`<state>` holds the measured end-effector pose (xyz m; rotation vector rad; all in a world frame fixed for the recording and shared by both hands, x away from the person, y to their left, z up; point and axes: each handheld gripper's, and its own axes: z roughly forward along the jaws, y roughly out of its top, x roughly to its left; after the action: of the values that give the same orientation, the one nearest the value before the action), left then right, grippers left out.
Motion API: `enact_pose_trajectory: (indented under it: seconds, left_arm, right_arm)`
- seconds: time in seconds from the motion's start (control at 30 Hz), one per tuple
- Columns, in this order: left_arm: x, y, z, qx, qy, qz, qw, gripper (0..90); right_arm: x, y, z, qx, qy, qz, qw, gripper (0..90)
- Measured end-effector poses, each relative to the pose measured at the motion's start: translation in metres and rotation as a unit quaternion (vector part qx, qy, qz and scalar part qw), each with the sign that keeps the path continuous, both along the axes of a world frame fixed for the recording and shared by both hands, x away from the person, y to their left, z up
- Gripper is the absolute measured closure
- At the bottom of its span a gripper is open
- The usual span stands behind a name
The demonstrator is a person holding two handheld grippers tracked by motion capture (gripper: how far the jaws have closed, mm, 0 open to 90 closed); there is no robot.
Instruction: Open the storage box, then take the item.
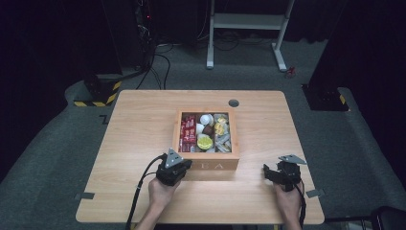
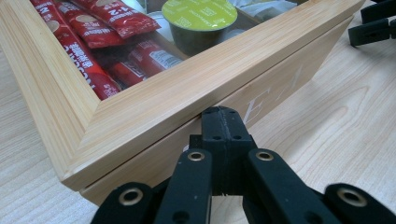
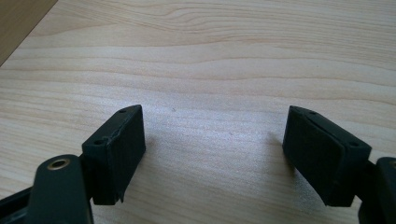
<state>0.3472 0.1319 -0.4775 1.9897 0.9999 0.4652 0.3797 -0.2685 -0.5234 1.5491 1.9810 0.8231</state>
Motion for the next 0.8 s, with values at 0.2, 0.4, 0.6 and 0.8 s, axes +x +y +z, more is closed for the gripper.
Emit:
enact_pose_trajectory:
  seconds: [0.2,0.4,0.6,0.8]
  left_arm:
    - [0.001,-0.001,0.003,-0.006,-0.001,0.005,1.0000,90.0]
    - [0.002,-0.001,0.004,-0.011,0.001,0.008,0.9999,90.0]
    - [0.003,-0.002,0.006,-0.013,-0.002,0.008,0.9999,90.0]
    - [0.005,-0.002,0.011,-0.018,-0.001,0.008,0.9998,90.0]
  right_arm:
    - [0.000,0.000,0.000,0.000,0.000,0.000,1.0000,20.7]
    - [0.000,0.000,0.000,0.000,0.000,0.000,1.0000,20.7]
    - [0.000,0.000,0.000,-0.001,-0.001,0.000,1.0000,20.7]
    - [0.000,0.000,0.000,-0.001,-0.001,0.001,1.0000,20.7]
